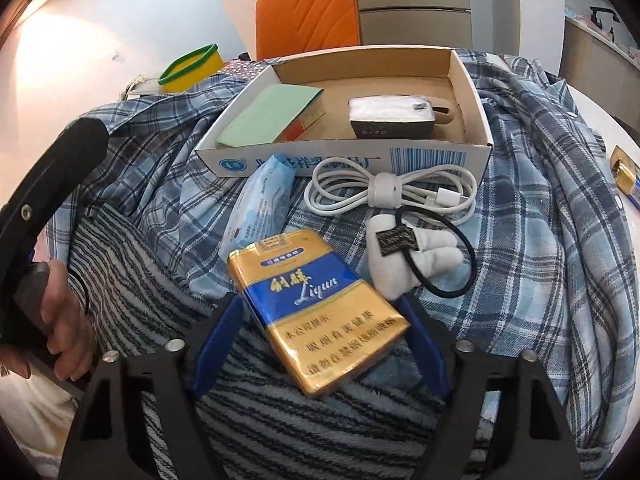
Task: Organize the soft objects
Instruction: 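Reach the right gripper to the gold Liqun cigarette pack and grasp it, then grasp the white Babycare wipes pack with the left gripper while the right lifts the gold pack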
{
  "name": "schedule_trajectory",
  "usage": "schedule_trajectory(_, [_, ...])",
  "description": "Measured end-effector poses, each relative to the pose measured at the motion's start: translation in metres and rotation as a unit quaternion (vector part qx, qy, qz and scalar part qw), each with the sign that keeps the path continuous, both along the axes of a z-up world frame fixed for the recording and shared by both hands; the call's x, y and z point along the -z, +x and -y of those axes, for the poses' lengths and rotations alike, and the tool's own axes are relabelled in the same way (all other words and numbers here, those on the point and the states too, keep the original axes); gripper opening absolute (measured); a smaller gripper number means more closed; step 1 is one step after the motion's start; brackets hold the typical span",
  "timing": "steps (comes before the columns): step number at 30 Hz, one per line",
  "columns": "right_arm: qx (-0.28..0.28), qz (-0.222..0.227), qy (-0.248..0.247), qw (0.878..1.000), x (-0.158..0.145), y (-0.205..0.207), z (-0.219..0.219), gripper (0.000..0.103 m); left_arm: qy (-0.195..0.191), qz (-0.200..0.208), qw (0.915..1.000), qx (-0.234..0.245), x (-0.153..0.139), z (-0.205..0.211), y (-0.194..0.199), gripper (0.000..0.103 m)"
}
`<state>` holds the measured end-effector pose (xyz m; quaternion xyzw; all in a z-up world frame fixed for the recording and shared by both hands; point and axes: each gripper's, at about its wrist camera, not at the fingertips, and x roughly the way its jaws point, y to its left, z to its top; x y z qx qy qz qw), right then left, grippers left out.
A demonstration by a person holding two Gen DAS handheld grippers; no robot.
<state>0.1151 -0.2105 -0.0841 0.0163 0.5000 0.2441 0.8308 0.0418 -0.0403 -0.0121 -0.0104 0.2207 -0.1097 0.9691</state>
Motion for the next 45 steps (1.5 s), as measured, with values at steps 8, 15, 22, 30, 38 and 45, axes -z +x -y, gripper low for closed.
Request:
schedule_trajectory(8, [-0.012,0.073,-0.020,0.997,-0.016,-0.018,-0.005,0.065,0.003,-0.003,1.0000,-0.003,0.002,0.000,0.003,0.103])
schedule_trajectory(15, [0.080,0.227,-0.090,0.966,-0.050,-0.041,0.002,0.061,-0.004,-0.011,0.9998,-0.015,0.004,-0.006,0.006,0.103])
schedule_trajectory(22, [0.141,0.227,-0.071,0.961,-0.057,-0.031,0.024,0.060,-0.001,-0.106,0.9936,-0.040,0.020,-0.006,0.031,0.102])
schedule_trajectory(30, [0.164,0.237,-0.037,0.957,-0.061,-0.033,0.036,0.060,-0.007,-0.240,0.9708,-0.010,0.046,0.009,0.064,0.086])
schedule_trajectory(38, [0.161,0.239,-0.051,0.956,-0.059,-0.034,0.031,0.060,-0.071,-0.289,0.9546,-0.009,0.062,0.004,0.084,0.051])
schedule_trajectory(45, [0.154,0.235,-0.057,0.958,-0.058,-0.034,0.030,0.060,-0.054,-0.294,0.9543,0.016,0.072,0.012,0.084,0.038])
